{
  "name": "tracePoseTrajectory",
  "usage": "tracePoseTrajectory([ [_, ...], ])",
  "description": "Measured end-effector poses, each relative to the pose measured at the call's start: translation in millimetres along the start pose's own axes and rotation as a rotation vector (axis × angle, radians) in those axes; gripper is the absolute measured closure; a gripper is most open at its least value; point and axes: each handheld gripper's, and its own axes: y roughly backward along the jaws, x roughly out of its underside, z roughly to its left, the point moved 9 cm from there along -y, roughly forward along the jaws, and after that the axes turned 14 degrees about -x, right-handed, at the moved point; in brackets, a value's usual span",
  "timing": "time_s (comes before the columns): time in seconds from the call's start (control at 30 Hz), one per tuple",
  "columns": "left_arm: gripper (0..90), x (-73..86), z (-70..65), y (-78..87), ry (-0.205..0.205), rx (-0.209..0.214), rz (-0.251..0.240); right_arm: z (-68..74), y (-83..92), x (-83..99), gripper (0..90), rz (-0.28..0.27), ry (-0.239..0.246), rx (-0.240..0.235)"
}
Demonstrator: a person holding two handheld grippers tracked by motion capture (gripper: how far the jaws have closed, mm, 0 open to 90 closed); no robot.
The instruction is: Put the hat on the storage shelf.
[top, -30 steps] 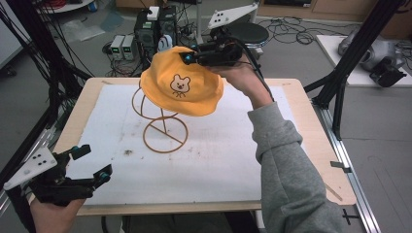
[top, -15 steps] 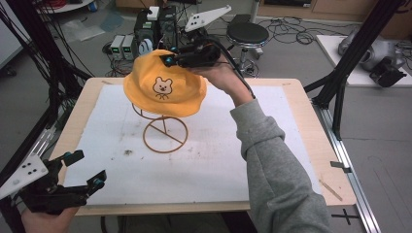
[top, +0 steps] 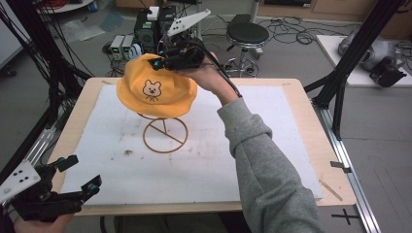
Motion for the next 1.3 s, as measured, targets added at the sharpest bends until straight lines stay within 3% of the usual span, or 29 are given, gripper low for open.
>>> tracePoseTrajectory([
  [0.33, 6.1, 0.8, -0.3, -0.4, -0.002, -0.001, 0.003, -9.7, -10.1, 9.5, 79.8, 0.034, -0.031, 0.005],
  [0.5, 6.1, 1.6, 0.6, -0.8, -0.004, 0.0, 0.006, -8.1, -15.2, 14.7, 79.5, 0.061, -0.039, -0.026],
  [0.83, 6.1, 1.7, 0.3, -0.9, -0.002, 0.0, 0.007, -9.6, -23.5, 24.3, 76.2, 0.109, -0.062, -0.033],
  [1.0, 6.1, 2.0, 0.7, -1.3, 0.001, -0.002, 0.006, -10.2, -23.4, 24.3, 73.2, 0.105, -0.069, -0.029],
  [1.1, 6.1, 2.1, 0.8, -1.6, 0.0, -0.001, 0.008, -12.3, -21.3, 25.2, 64.4, 0.1, -0.091, -0.021],
  [1.23, 6.1, 2.1, 0.1, -2.4, -0.003, 0.0, 0.008, -12.9, -18.9, 23.9, 59.8, 0.084, -0.102, -0.016],
  [1.27, 6.1, 2.1, 0.0, -2.8, -0.003, 0.0, 0.008, -14.4, -17.4, 23.5, 48.8, 0.077, -0.109, -0.003],
  [1.3, 6.1, 2.3, -0.1, -3.2, -0.003, 0.001, 0.01, -14.7, -16.3, 23.2, 43.9, 0.069, -0.126, -0.001],
])
